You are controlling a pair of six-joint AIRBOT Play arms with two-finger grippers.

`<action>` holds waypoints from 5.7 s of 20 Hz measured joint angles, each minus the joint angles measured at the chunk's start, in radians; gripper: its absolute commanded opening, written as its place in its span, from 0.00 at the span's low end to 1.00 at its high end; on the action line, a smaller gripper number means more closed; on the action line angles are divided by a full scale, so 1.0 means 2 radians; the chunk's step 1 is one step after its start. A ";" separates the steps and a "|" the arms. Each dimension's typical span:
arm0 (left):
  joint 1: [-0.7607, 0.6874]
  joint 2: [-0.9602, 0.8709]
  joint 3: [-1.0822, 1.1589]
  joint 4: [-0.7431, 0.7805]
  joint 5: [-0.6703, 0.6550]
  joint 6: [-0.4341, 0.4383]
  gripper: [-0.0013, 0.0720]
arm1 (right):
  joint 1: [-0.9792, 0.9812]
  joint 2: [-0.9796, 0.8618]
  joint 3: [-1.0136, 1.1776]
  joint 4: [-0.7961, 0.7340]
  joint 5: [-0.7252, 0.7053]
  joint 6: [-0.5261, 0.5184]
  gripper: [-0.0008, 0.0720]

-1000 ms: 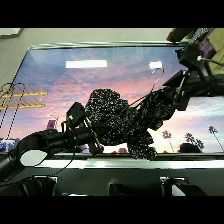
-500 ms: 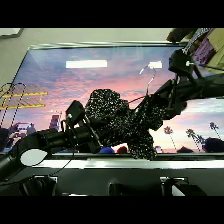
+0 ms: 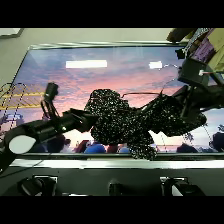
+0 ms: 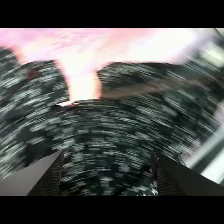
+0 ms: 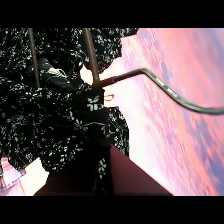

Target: Fold the clothes and pants, and hang the long-sleeved shirts on hangers.

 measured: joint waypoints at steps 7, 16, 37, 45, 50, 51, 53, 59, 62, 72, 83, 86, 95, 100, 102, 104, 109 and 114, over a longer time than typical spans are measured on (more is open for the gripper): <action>0.080 -0.074 -0.002 -0.056 -0.019 -0.117 0.86 | 0.000 0.017 0.000 -0.019 0.005 0.058 0.04; 0.002 -0.236 0.068 -0.241 0.064 -0.002 0.86 | 0.000 0.019 0.000 -0.023 0.006 0.119 0.04; -0.009 -0.297 0.148 -0.238 0.012 0.066 0.04 | 0.000 0.021 0.000 -0.047 0.028 0.175 0.04; 0.024 -0.269 0.171 -0.208 -0.013 0.070 0.04 | 0.000 0.023 -0.001 -0.069 0.048 0.200 0.04; 0.032 -0.267 0.210 -0.204 -0.018 0.071 0.04 | 0.000 0.017 -0.003 -0.086 0.049 0.215 0.04; 0.033 -0.267 0.215 -0.203 -0.018 0.071 0.04 | 0.000 0.015 -0.003 -0.088 0.050 0.218 0.04; 0.035 -0.267 0.223 -0.201 -0.022 0.071 0.04 | 0.000 0.011 -0.003 -0.093 0.050 0.219 0.04; 0.047 -0.267 0.231 -0.200 -0.024 0.070 0.04 | 0.000 0.005 -0.003 -0.113 0.057 0.222 0.04; 0.053 -0.267 0.236 -0.199 -0.024 0.070 0.04 | 0.000 0.005 -0.003 -0.120 0.063 0.223 0.04; 0.056 -0.267 0.297 -0.172 -0.026 0.067 0.04 | 0.088 -0.055 -0.003 -0.152 0.048 0.292 0.04; 0.007 -0.267 0.342 -0.146 -0.088 0.050 0.04 | 0.183 -0.089 0.006 -0.165 -0.068 0.403 0.04; -0.001 -0.267 0.345 -0.110 -0.125 0.033 0.30 | 0.187 -0.064 0.010 -0.178 -0.073 0.417 0.04; 0.026 -0.226 0.348 -0.073 -0.170 0.062 0.86 | 0.190 -0.010 0.011 -0.192 -0.050 0.415 0.04; 0.089 -0.183 0.349 -0.068 -0.205 0.168 0.86 | 0.190 -0.012 0.011 -0.192 -0.056 0.356 0.04; 0.102 -0.179 0.348 -0.065 -0.229 0.228 0.86 | 0.190 -0.017 0.011 -0.192 -0.060 0.320 0.04; 0.108 -0.180 0.344 -0.065 -0.259 0.289 0.86 | 0.190 -0.021 0.011 -0.190 -0.061 0.279 0.04; 0.114 -0.189 0.323 -0.064 -0.311 0.430 0.85 | 0.190 -0.027 0.011 -0.167 -0.063 0.182 0.04; 0.115 -0.206 0.316 -0.064 -0.321 0.492 0.85 | 0.190 -0.027 0.011 -0.126 -0.063 0.136 0.04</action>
